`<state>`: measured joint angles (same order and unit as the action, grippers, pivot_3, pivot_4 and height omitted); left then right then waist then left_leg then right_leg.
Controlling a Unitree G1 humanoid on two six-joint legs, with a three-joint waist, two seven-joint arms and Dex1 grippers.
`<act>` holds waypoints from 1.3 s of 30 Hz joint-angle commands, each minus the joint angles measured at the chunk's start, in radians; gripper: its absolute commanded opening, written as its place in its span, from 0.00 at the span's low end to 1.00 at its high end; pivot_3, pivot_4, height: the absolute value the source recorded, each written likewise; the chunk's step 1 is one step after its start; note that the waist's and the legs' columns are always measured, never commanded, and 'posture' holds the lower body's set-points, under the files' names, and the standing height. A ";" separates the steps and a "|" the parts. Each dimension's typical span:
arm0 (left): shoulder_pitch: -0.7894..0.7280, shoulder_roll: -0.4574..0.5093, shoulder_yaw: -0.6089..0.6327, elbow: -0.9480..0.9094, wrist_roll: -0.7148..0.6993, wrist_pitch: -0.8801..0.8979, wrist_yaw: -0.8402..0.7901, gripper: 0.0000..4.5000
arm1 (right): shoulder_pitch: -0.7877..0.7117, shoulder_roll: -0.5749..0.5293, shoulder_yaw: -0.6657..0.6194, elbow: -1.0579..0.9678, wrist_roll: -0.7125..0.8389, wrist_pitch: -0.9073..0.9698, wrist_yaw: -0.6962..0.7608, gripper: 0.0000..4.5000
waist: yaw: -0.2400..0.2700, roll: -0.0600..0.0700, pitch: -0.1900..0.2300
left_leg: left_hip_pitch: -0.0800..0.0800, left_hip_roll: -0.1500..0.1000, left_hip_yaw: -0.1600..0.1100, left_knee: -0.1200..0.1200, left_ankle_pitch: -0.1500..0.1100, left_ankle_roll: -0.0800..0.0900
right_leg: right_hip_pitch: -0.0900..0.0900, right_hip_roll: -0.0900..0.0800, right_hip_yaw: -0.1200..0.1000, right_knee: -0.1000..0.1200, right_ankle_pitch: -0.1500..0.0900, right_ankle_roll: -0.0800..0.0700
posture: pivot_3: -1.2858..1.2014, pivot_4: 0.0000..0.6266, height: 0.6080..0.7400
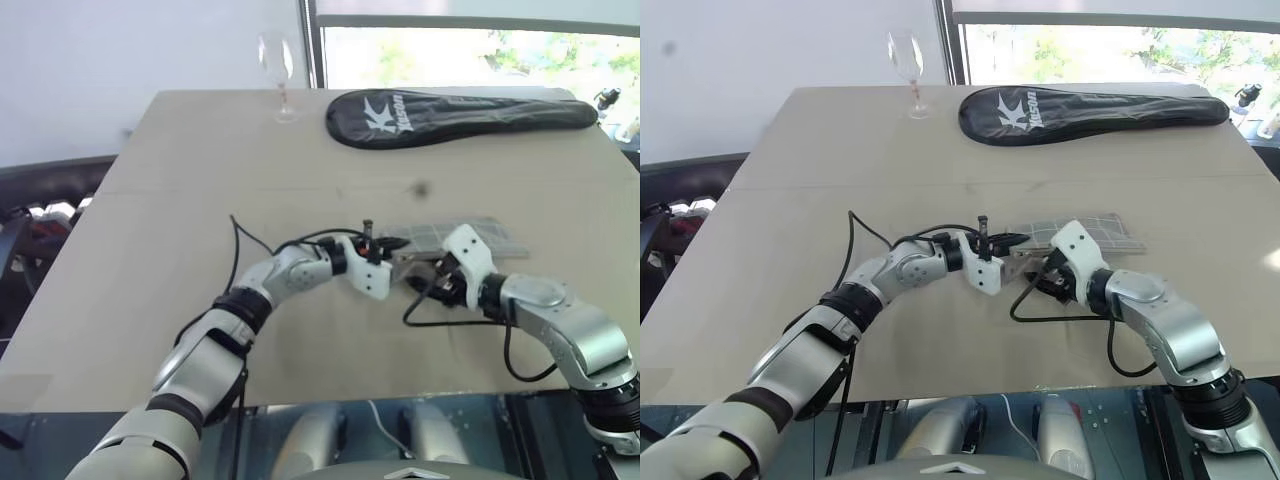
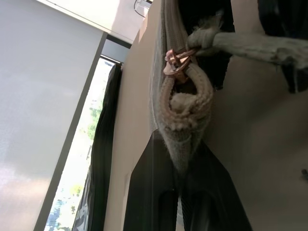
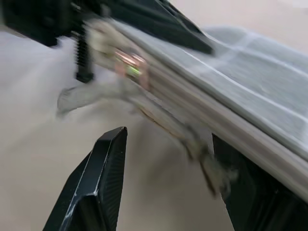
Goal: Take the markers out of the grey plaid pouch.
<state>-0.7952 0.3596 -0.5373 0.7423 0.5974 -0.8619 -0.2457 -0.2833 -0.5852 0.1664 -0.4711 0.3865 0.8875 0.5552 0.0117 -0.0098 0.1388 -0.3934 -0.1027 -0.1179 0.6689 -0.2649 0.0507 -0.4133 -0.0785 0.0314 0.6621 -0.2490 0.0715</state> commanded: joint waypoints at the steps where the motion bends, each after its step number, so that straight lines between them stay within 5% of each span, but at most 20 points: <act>1: 0.016 -0.014 -0.019 -0.001 0.011 -0.006 -0.014 0.00 | -0.023 -0.016 0.007 -0.061 -0.005 0.001 0.011 0.62 | 0.001 0.000 0.000 | 0.000 0.000 0.000 0.000 0.000 0.000 | 0.000 0.000 0.000 0.000 0.000 0.000 | 0.52 0.24 1.00; 5: 0.014 -0.016 -0.019 0.004 0.015 -0.005 -0.012 0.00 | -0.018 -0.028 0.010 -0.075 0.002 0.011 0.025 0.62 | 0.002 0.000 0.000 | 0.000 0.000 -0.001 0.000 0.000 0.000 | 0.000 0.000 -0.001 0.000 0.000 0.000 | 0.52 0.24 1.00; 8: 0.015 -0.016 -0.021 0.007 0.018 -0.005 -0.010 0.00 | -0.016 -0.031 -0.003 -0.076 0.011 0.015 0.030 0.46 | 0.001 0.000 0.000 | 0.000 0.000 -0.001 0.000 0.000 0.000 | 0.000 0.000 -0.001 0.000 0.000 0.000 | 0.52 0.24 1.00; 11: 0.016 -0.017 -0.021 0.008 0.020 -0.005 -0.009 0.00 | -0.017 -0.039 -0.008 -0.078 0.010 0.020 0.035 0.10 | 0.002 0.000 0.000 | 0.000 0.000 -0.001 0.000 0.000 0.000 | 0.000 0.000 -0.001 0.000 0.000 0.000 | 0.52 0.24 1.00; 13: 0.016 -0.016 -0.021 0.010 0.021 -0.006 -0.009 0.00 | -0.016 -0.045 -0.012 -0.081 0.013 0.024 0.037 0.01 | 0.002 0.000 0.000 | 0.000 0.000 -0.001 0.000 0.000 0.000 | 0.000 0.000 -0.001 0.000 0.000 0.000 | 0.52 0.24 1.00; 23: 0.031 -0.005 -0.017 -0.001 0.016 -0.006 -0.014 0.00 | 0.078 -0.142 -0.195 -0.099 0.041 0.060 0.034 0.01 | 0.005 0.000 0.000 | -0.001 -0.001 -0.001 0.000 0.000 0.000 | 0.000 -0.001 -0.002 -0.001 0.000 0.000 | 0.52 0.24 1.00; 35: 0.040 -0.012 -0.012 -0.020 0.007 -0.004 -0.022 0.00 | 0.437 -0.350 -0.566 0.138 -0.056 -0.089 0.094 0.01 | 0.004 0.002 -0.002 | -0.001 0.000 -0.001 0.000 0.000 0.000 | 0.000 -0.002 -0.001 -0.001 0.000 0.000 | 0.52 0.24 1.00; 39: 0.036 -0.019 -0.014 -0.016 0.004 -0.009 -0.026 0.00 | 0.428 -0.299 -0.587 0.048 0.027 -0.052 0.101 0.41 | 0.000 0.003 -0.002 | -0.001 0.000 0.000 0.000 0.000 0.000 | 0.001 -0.002 0.000 -0.001 0.000 0.000 | 0.52 0.24 1.00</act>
<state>-0.7756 0.3449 -0.5405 0.7164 0.5989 -0.8710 -0.2619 0.1693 -0.8977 -0.3935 -0.3500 0.3681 0.8268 0.6509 0.0115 -0.0073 0.1368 -0.3932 -0.1024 -0.1169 0.6690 -0.2650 0.0508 -0.4122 -0.0804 0.0328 0.6617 -0.2490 0.0717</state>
